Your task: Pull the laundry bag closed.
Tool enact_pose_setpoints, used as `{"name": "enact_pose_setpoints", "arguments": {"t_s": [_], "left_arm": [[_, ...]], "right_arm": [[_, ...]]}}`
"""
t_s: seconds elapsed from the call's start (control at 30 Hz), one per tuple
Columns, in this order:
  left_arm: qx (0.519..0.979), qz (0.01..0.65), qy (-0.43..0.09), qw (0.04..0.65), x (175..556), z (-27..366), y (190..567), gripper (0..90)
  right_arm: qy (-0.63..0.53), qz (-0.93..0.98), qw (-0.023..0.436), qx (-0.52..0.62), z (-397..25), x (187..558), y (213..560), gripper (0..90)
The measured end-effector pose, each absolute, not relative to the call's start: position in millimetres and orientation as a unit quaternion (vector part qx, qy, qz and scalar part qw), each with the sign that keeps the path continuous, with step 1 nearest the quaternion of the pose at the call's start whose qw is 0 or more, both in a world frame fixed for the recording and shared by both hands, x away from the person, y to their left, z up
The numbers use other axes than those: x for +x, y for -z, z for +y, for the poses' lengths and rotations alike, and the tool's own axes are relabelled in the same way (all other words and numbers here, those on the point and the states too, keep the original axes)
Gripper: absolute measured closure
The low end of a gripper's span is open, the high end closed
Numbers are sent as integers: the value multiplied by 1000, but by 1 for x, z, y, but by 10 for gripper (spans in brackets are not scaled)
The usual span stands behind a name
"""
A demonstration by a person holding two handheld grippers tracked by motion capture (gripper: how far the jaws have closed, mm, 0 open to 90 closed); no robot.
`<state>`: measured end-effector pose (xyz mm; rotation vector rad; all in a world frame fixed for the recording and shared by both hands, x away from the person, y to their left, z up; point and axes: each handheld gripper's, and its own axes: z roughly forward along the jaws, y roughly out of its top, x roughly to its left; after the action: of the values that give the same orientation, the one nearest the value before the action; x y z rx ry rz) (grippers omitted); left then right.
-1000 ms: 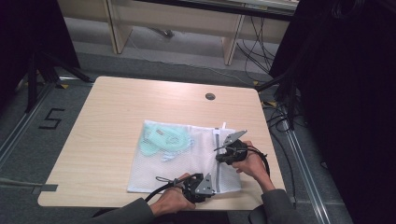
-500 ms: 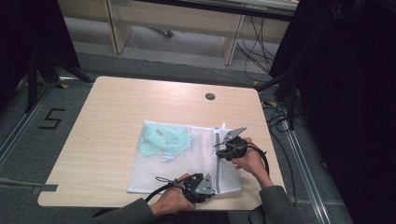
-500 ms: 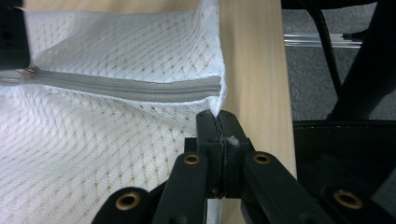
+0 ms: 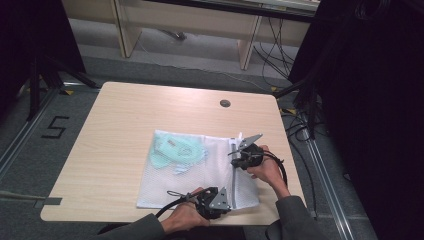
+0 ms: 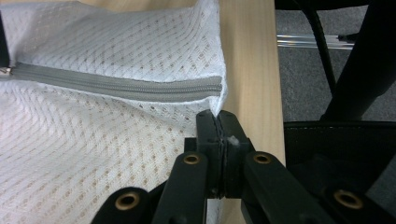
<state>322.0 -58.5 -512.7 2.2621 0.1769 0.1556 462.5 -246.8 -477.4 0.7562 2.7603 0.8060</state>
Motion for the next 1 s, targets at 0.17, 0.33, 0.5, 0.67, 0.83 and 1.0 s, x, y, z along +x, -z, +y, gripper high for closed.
{"name": "enact_pose_setpoints", "arguments": {"t_s": [0.17,0.33,0.5,0.67,0.83,1.0], "left_arm": [[903,71,-59,419,322,-59,513,888],[903,73,-56,419,321,-60,514,887],[903,73,-55,419,321,-59,513,887],[902,75,-59,421,321,-59,513,887],[901,77,-56,423,321,-59,513,887],[904,70,-56,418,322,-59,513,886]], "right_arm": [[-267,927,83,251,-248,466,478,863],[-265,927,85,251,-250,468,478,863],[-269,925,85,256,-250,471,478,863],[-265,925,87,259,-252,475,478,863],[-271,921,89,265,-251,477,478,863],[-269,924,89,257,-253,481,478,863]]}}
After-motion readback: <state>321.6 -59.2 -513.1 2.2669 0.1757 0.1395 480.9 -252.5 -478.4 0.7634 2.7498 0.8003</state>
